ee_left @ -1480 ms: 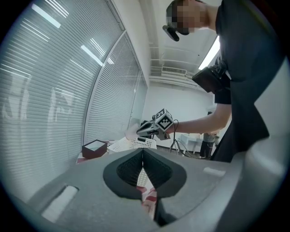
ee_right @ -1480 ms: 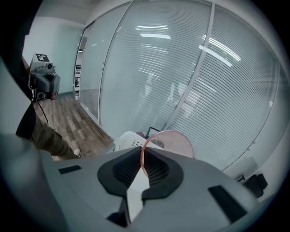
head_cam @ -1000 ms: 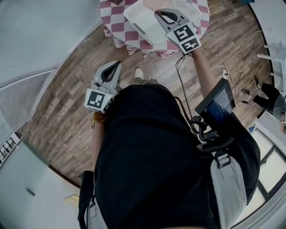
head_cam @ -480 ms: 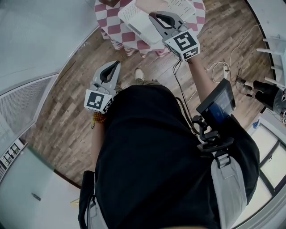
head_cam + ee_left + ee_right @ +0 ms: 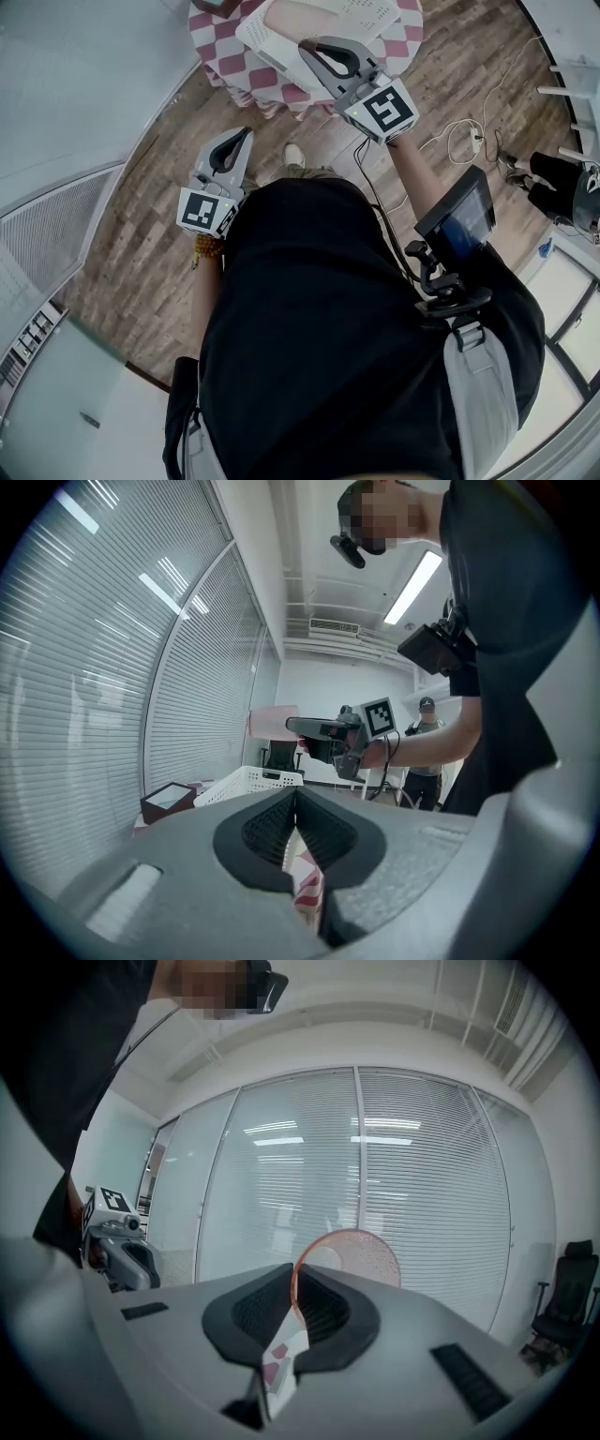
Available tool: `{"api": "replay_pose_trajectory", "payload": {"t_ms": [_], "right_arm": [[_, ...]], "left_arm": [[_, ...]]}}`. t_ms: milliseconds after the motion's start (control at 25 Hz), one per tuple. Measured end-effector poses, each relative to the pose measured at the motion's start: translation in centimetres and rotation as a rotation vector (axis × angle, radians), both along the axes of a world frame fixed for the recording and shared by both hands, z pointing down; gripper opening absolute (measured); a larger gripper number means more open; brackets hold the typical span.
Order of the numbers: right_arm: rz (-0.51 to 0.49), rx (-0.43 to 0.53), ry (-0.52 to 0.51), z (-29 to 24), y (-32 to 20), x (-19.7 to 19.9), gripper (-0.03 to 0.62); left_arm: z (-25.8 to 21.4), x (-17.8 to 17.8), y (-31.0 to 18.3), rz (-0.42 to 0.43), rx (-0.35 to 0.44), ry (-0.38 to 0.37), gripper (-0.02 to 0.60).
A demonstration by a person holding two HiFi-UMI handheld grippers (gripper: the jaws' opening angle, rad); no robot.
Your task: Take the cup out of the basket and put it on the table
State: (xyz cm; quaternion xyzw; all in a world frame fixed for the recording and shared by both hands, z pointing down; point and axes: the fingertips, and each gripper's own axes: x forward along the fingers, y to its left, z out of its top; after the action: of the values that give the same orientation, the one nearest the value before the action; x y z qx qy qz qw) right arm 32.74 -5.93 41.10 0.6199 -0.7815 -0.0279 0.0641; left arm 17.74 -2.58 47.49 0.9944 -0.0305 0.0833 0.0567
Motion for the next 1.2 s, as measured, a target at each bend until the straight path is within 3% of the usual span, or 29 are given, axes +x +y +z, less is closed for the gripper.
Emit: {"api": "replay_pose_trajectory", "payload": {"t_ms": [200,760,1200], "right_arm": [[-0.023,0.043,-0.030,-0.9,1.4,-0.9,0.025],[-0.132,0.044,-0.113,-1.2,5.8,-5.5,0.025],[-0.156,0.018,-0.125,1.1,6.9,-7.2,0.025]], "left_arm": [[-0.6,1.1,0.4,0.028,0.015,0.011,0.006],[-3.8,1.5,2.1,0.078,0.080,0.067,0.006],[-3.5,1.9,2.2,0.100,0.080,0.081,0.006]]}}
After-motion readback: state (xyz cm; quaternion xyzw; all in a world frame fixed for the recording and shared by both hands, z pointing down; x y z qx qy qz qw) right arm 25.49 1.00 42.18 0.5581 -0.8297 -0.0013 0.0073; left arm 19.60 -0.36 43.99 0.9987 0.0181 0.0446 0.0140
